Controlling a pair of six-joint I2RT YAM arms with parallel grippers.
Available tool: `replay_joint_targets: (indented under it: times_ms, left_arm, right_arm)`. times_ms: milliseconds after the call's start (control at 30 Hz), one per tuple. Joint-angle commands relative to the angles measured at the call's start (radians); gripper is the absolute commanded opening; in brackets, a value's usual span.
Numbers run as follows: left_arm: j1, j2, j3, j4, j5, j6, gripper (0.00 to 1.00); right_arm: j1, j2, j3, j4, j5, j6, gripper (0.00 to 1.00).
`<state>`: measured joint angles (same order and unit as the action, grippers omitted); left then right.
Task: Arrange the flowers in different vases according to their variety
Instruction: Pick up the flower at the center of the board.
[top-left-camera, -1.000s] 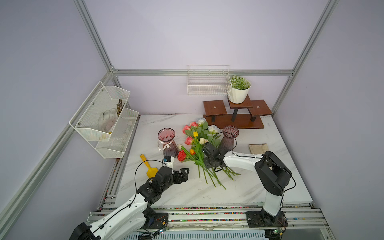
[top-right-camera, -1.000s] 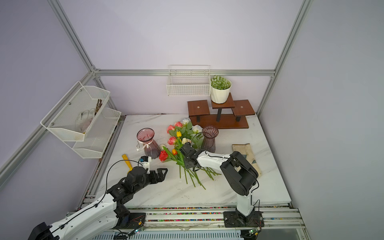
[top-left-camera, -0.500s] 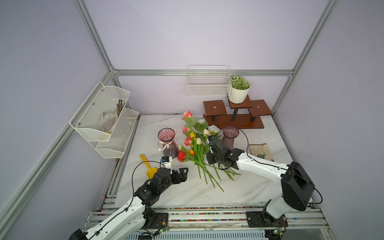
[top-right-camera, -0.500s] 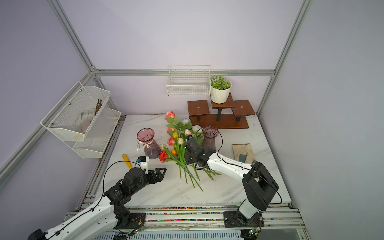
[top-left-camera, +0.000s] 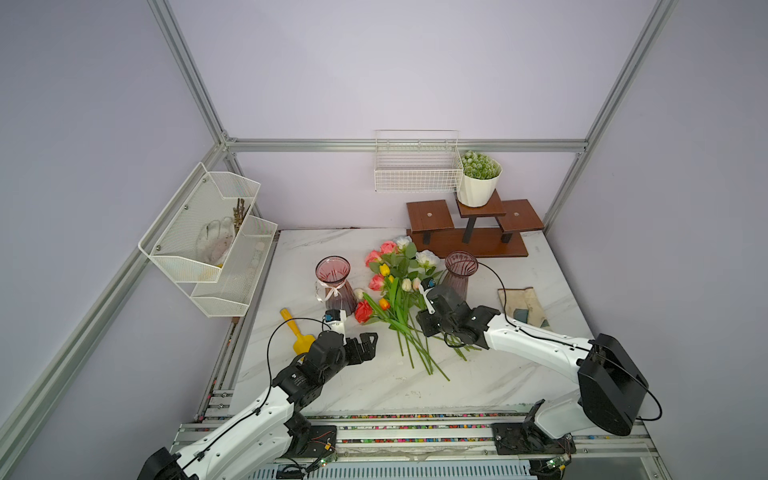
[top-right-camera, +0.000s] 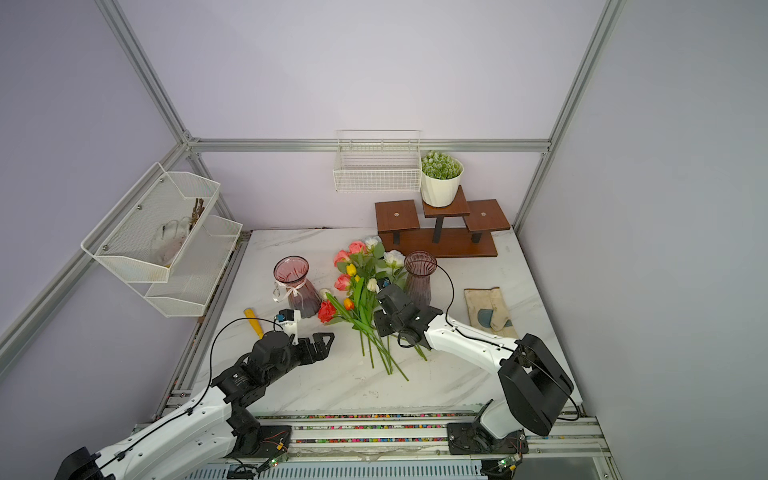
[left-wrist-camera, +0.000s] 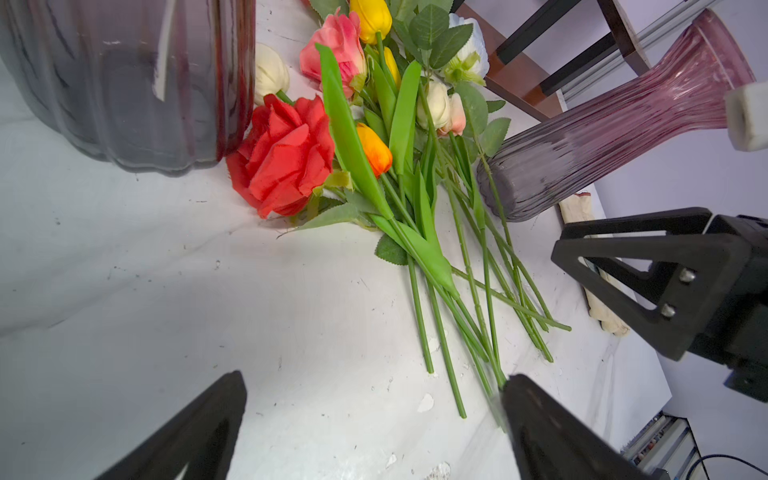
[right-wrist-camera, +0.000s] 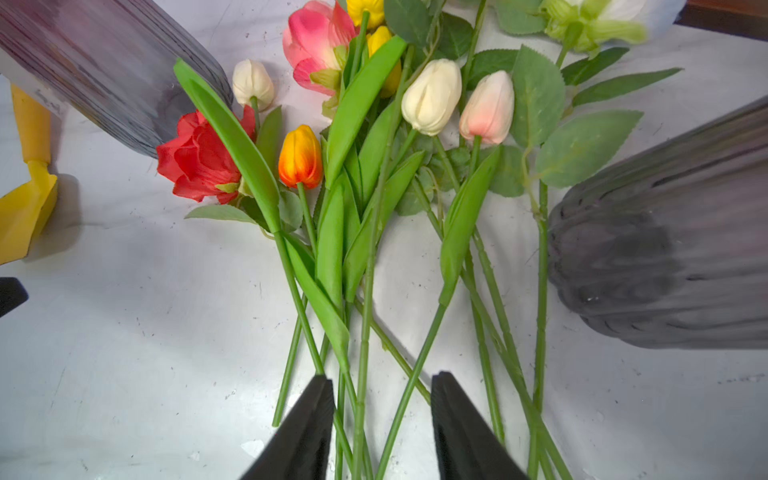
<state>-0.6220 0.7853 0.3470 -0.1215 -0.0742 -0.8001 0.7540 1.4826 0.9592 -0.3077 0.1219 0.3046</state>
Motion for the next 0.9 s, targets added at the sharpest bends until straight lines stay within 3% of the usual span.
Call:
replay_joint_targets:
  times_ms: [0,267,633,767,867]
  left_arm:
    - [0.013,0.028,0.055,0.047,0.016,0.018,1.0]
    - [0.028,0.09,0.09,0.02,0.006,0.023,1.0]
    - [0.034,0.057,0.055,-0.002,0.017,0.018,1.0]
    - [0.035,0.038,0.048,-0.011,0.02,0.015,1.0]
    - [0.036,0.017,0.047,-0.025,0.02,0.015,1.0]
  right_arm:
    - [-0.021,-0.007,0.006,-0.005,0.007,-0.009,0.44]
    - [-0.023,0.192,0.14,-0.072,-0.127,-0.042,0.38]
    - [-0.031,0.463,0.353,-0.142,-0.061,-0.048,0.31]
    - [-0.036,0.516,0.398,-0.166,-0.053,-0.052,0.2]
    - [-0.035,0.474,0.397,-0.183,-0.038,-0.048,0.15]
